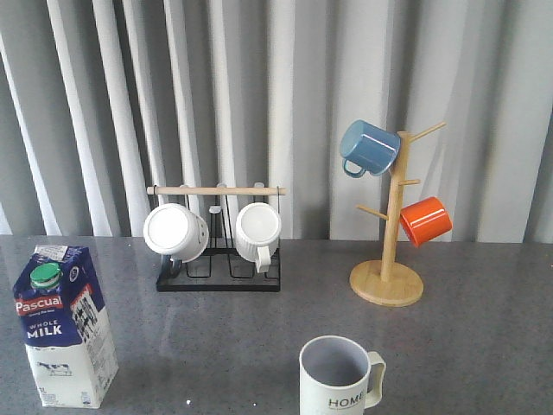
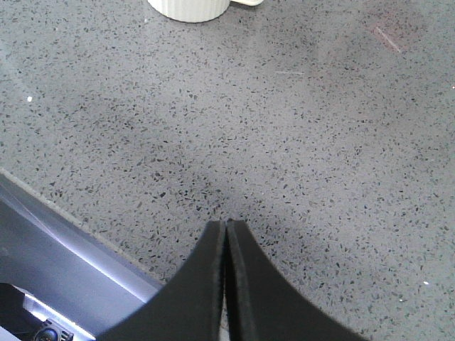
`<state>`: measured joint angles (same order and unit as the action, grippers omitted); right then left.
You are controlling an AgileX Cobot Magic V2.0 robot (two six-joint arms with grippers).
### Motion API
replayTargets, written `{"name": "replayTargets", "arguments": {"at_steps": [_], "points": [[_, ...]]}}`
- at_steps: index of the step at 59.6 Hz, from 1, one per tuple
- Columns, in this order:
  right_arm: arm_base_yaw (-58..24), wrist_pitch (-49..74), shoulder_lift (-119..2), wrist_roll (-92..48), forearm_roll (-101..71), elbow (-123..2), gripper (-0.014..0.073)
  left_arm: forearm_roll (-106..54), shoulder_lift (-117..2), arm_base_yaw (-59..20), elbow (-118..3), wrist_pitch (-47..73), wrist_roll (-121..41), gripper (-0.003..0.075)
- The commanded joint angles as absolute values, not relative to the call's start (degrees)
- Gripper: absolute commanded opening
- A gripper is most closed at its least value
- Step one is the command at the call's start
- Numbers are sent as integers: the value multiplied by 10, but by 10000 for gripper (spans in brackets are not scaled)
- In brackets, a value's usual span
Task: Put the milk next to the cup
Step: 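Open the right gripper and withdraw it from the mug, then lower the left gripper onto the milk carton top and grasp it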
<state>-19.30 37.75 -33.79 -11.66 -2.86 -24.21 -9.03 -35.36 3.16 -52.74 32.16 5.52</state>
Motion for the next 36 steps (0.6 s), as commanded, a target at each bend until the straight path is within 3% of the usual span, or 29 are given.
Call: {"name": "replayTargets", "arguments": {"at_steps": [1,26,36], "points": [[-192,340,-338,-119,-24,-258,-8,-140,-385,32,-583,310,-4,556],[-192,339,-338,-119,-26,-258,-8,-190,-582,32,-831,530,-80,559],[-192,339,-338,-117,-27,-258,-8,-204,-638,32,-864,531,-78,559]]}}
